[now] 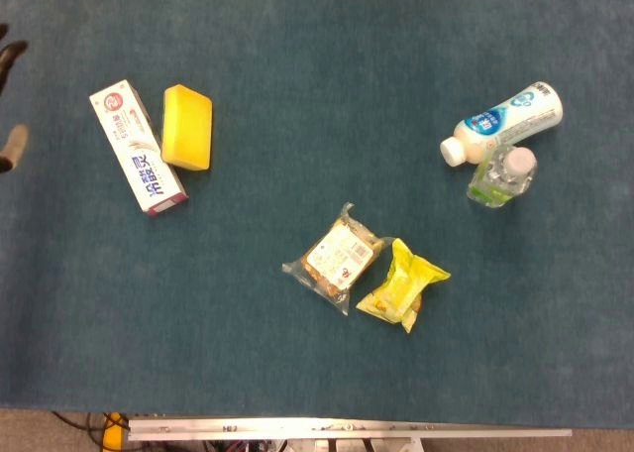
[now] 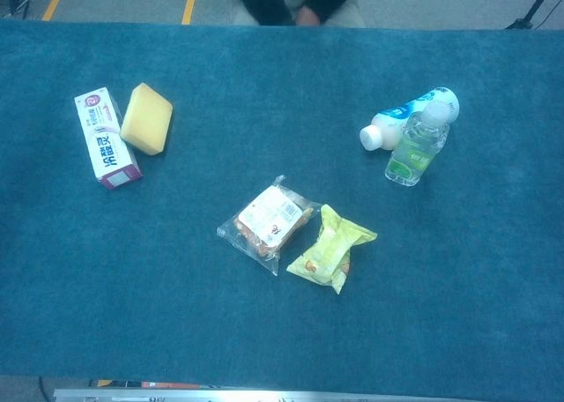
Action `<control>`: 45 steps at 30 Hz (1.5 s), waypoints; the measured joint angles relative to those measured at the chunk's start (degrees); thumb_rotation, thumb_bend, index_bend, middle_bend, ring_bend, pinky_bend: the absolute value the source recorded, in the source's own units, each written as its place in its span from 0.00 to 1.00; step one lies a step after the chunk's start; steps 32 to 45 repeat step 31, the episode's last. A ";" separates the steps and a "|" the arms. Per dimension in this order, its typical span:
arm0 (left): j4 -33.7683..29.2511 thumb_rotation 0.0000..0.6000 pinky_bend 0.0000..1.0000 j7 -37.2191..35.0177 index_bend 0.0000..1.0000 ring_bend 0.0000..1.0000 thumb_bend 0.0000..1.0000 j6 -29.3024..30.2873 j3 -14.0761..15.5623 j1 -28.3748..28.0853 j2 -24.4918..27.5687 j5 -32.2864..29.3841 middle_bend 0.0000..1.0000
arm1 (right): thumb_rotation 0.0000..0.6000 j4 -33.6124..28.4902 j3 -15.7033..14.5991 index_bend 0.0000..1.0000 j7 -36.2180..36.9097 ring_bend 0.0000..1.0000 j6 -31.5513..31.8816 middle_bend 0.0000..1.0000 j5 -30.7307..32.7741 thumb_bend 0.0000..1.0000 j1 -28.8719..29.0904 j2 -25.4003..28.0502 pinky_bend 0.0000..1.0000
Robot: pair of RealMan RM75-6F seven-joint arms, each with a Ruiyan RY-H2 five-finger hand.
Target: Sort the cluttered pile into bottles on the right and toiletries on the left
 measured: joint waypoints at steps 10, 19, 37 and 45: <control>-4.71 1.00 0.25 4.26 0.11 0.06 0.37 3.56 3.19 6.29 0.91 2.90 0.06 | 1.00 0.44 -2.72 0.22 -1.84 0.37 3.57 0.42 -2.91 0.28 -4.04 -2.03 0.53; -7.07 1.00 0.25 4.98 0.11 0.06 0.37 8.05 3.89 11.40 0.72 3.92 0.07 | 1.00 1.07 -3.58 0.22 -1.73 0.37 4.18 0.42 -3.98 0.28 -5.69 -3.13 0.53; -6.64 1.00 0.25 2.93 0.11 0.06 0.37 8.17 2.19 13.63 0.96 3.62 0.07 | 1.00 0.57 -2.65 0.22 -1.41 0.37 4.16 0.42 -3.63 0.28 -6.35 -2.70 0.53; -6.64 1.00 0.25 2.93 0.11 0.06 0.37 8.17 2.19 13.63 0.96 3.62 0.07 | 1.00 0.57 -2.65 0.22 -1.41 0.37 4.16 0.42 -3.63 0.28 -6.35 -2.70 0.53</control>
